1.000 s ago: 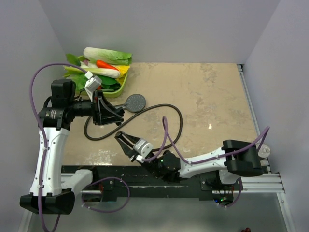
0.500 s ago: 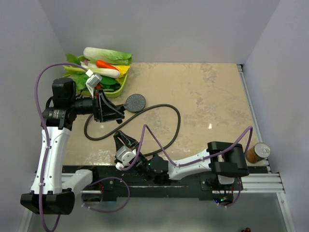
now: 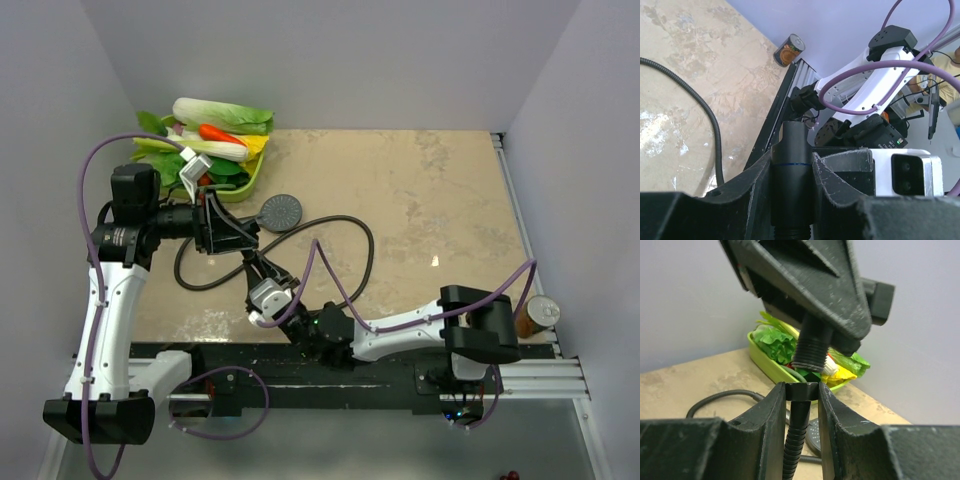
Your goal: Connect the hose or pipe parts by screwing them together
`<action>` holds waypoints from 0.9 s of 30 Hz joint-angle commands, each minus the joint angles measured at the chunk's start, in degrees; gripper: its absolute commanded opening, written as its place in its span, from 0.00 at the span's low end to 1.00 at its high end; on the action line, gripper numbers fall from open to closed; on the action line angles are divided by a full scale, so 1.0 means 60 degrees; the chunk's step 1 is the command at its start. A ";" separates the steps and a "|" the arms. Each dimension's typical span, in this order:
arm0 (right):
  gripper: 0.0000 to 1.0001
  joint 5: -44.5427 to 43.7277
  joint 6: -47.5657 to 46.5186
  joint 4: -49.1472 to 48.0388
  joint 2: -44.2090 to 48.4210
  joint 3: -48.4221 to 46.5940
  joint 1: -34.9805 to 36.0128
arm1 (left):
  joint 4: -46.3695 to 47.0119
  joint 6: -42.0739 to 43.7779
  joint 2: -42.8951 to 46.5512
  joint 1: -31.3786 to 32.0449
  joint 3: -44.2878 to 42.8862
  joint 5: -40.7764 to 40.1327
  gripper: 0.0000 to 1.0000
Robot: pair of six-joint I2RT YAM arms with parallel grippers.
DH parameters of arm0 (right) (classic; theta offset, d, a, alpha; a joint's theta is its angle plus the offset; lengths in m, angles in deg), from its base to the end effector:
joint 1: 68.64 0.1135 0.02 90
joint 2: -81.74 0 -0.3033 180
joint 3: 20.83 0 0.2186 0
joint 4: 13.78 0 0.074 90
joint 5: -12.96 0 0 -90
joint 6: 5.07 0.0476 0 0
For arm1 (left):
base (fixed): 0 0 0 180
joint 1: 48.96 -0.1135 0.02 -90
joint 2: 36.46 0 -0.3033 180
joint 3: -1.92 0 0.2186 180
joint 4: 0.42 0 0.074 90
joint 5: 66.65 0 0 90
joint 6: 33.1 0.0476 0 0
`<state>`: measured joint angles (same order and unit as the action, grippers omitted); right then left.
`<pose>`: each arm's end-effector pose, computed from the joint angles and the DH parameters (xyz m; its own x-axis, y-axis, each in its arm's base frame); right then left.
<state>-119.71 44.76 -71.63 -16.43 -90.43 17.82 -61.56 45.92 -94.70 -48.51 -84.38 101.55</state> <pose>0.0538 0.3475 0.3625 0.4729 -0.0369 -0.8803 -0.5134 0.8005 -0.3093 0.1231 -0.0476 0.4285 -0.6923 -0.0335 -0.7208 0.7028 0.1952 -0.6841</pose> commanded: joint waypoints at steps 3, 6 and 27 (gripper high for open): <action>0.00 0.0154 0.0380 -0.5150 0.0658 -0.0240 -0.0054 | 0.0665 -0.0396 0.0170 -0.0031 0.0156 0.0298 0.00; 0.00 0.0228 0.0453 -0.5135 0.0732 -0.0225 -0.0054 | 0.0738 -0.0338 0.0170 -0.0045 0.0170 0.0239 0.00; 0.00 0.0432 0.0716 -0.5150 0.0922 -0.0401 -0.0068 | 0.0431 0.0072 0.0068 -0.0045 0.0009 0.0269 0.00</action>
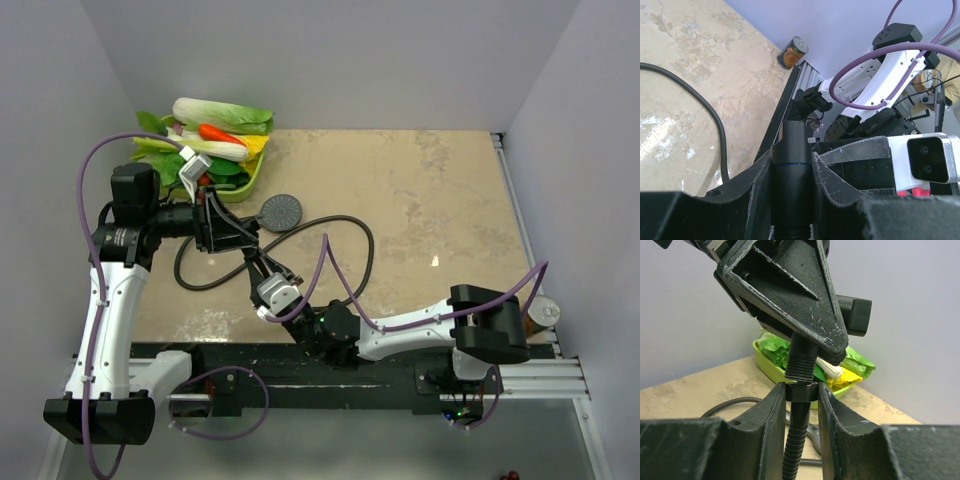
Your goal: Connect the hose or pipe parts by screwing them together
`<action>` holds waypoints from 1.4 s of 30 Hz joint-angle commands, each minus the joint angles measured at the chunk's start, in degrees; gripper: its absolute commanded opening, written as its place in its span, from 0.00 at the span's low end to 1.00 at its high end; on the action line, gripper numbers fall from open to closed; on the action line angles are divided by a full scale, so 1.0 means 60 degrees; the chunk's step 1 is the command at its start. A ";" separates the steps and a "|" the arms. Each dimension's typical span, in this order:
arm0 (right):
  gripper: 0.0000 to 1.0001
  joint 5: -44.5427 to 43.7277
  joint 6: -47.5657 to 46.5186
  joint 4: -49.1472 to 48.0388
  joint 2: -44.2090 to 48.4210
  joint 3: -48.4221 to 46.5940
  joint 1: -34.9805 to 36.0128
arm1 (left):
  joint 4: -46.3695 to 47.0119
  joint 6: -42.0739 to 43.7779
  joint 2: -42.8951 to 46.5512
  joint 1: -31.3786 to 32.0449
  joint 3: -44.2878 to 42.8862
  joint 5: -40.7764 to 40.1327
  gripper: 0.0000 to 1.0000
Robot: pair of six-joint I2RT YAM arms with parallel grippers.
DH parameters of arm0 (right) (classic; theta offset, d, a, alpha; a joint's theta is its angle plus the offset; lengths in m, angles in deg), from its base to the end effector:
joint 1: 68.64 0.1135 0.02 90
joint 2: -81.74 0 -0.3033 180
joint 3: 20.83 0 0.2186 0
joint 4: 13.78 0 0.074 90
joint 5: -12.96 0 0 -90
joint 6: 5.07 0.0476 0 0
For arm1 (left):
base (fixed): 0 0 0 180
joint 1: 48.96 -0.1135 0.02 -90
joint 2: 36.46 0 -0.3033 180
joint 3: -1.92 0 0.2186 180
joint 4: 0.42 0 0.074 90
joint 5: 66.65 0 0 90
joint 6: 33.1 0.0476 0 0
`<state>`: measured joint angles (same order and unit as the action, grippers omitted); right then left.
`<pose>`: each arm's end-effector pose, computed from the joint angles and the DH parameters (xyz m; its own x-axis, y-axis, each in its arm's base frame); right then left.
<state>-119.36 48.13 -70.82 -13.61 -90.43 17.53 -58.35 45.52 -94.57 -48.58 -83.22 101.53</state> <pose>0.0546 0.3356 0.3772 0.4467 0.0415 -0.8937 -0.5392 0.8096 -0.2319 0.1260 -0.0474 0.4274 -0.6694 -0.0360 -0.7420 0.7233 0.1960 -0.6621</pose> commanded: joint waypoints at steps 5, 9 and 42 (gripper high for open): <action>0.00 0.0492 0.0346 -0.5270 0.0408 -0.0445 -0.0036 | -0.0149 0.0197 0.0031 -0.0049 -0.0228 0.0272 0.00; 0.00 0.0463 0.0463 -0.5285 0.0525 -0.0445 -0.0021 | -0.0339 0.0474 0.0031 -0.0049 -0.0228 0.0258 0.00; 0.00 0.1268 0.2700 -0.5329 0.0627 -0.0915 -0.0870 | 0.0145 0.0167 0.0119 -0.0064 -0.0242 0.0814 0.00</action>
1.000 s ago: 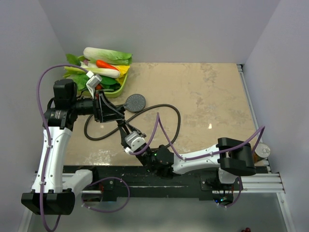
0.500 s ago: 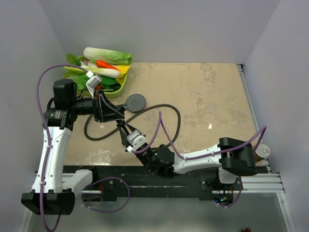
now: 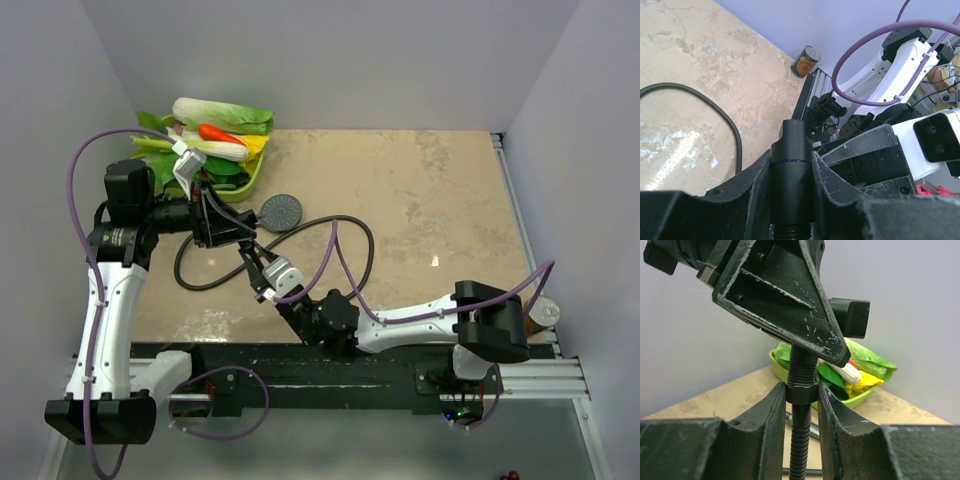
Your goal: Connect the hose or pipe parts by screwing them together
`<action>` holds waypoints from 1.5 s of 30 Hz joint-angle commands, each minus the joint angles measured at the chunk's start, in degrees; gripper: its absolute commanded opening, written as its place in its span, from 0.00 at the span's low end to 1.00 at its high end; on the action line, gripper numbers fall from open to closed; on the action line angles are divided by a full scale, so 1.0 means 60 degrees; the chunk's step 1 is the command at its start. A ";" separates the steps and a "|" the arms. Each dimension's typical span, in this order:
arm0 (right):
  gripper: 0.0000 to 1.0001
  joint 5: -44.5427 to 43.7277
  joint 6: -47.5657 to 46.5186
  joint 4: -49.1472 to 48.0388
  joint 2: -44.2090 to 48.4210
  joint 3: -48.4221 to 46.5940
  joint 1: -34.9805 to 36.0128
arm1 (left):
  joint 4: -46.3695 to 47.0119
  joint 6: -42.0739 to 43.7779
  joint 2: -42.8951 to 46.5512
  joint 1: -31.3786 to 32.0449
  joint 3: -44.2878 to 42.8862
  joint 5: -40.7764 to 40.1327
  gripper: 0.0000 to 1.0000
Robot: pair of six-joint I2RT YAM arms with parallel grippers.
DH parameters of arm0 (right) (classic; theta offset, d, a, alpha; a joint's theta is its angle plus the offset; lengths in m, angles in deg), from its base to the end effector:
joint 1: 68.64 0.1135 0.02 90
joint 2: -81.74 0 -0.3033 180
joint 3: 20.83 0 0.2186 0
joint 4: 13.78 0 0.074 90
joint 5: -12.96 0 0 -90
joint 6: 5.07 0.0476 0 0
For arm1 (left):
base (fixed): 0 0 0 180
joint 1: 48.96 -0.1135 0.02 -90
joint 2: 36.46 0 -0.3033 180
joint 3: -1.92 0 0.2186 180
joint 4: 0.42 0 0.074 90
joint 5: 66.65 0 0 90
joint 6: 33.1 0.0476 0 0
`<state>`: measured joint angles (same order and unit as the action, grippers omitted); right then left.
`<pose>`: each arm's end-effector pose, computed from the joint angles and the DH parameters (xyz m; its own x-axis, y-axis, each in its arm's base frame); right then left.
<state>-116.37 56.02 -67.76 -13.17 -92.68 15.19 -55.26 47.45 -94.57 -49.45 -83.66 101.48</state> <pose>0.0668 0.3369 0.3870 0.3919 0.1457 -0.9084 -0.5953 0.7929 -0.1297 0.1285 -0.0455 0.4333 -0.5959 -0.0389 -0.8021 0.7800 0.2096 -0.5896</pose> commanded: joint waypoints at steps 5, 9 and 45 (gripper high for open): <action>0.00 0.1398 0.3275 -0.5839 0.1184 0.0281 -0.1081 | -0.0516 0.0052 0.0104 0.0082 -0.0155 0.1246 0.00; 0.00 0.1837 0.4215 -0.5824 0.1521 0.0618 -0.1447 | -0.0691 0.0227 0.0060 0.0082 -0.0169 0.1612 0.00; 0.00 0.7638 1.4850 -0.5795 -0.0219 -0.1576 -0.6061 | -0.1702 0.1034 0.0178 0.0111 -0.0155 0.3238 0.00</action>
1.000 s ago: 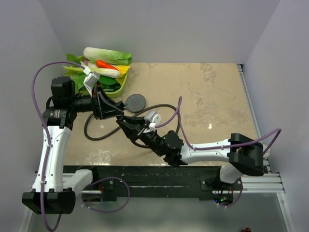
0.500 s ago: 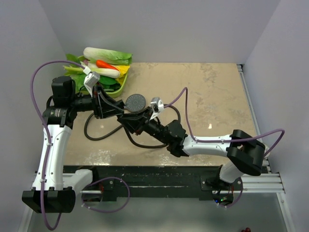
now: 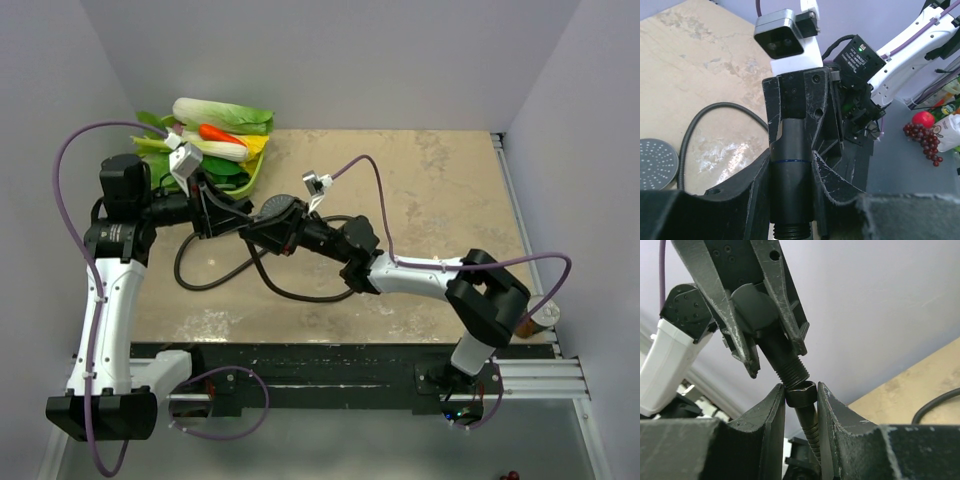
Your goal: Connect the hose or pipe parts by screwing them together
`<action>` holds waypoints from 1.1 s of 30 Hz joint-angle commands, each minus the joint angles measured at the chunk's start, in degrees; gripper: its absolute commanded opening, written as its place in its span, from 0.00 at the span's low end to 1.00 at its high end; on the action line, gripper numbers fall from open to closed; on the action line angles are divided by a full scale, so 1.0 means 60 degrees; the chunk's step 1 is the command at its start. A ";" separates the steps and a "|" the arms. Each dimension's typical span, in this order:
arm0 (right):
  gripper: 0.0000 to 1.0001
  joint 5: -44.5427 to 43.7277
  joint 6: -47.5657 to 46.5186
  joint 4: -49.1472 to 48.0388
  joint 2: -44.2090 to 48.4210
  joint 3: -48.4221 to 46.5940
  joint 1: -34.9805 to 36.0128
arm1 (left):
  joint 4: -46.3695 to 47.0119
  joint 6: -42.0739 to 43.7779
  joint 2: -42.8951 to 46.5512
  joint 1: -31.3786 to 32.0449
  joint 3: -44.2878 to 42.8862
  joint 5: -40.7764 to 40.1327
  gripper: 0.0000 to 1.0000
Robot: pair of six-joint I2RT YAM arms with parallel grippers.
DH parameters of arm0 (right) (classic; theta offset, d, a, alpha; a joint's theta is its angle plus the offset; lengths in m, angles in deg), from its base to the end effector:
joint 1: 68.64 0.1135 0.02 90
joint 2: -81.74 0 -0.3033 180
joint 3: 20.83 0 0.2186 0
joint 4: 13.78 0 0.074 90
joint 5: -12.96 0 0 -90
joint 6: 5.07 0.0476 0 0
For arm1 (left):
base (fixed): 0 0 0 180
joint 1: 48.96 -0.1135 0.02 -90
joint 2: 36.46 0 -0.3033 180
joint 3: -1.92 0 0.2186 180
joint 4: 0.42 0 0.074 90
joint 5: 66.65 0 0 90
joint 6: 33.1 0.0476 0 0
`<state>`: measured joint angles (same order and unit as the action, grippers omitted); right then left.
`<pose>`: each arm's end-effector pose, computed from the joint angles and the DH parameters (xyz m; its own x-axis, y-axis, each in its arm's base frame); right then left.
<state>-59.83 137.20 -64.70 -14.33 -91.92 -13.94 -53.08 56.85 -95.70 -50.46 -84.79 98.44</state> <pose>0.1952 0.3000 0.3750 -0.5835 0.4833 -0.6527 -0.7711 -0.0775 0.6320 0.1380 -0.0424 0.4383 -0.4262 -0.0114 -0.9045 0.8670 0.2801 -0.4121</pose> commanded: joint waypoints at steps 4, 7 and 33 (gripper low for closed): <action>0.00 -0.1346 0.2066 -0.6290 -0.0393 -0.2217 -0.1425 | -0.2052 -0.0621 0.0323 0.0279 -0.0097 0.3759 0.00; 0.00 -0.0848 0.2682 -0.6290 -0.0802 -0.2759 -0.1616 | -0.2037 -0.0664 0.0352 0.0279 -0.0127 0.3745 0.00; 0.04 0.2053 0.4134 -0.6290 -0.0247 -0.1983 -0.2627 | -0.1378 -0.2378 0.0396 0.0411 -0.1108 0.3759 0.00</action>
<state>-37.14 161.26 -71.08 -17.67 -101.43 -25.33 -54.02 47.14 -95.27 -49.52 -89.56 100.30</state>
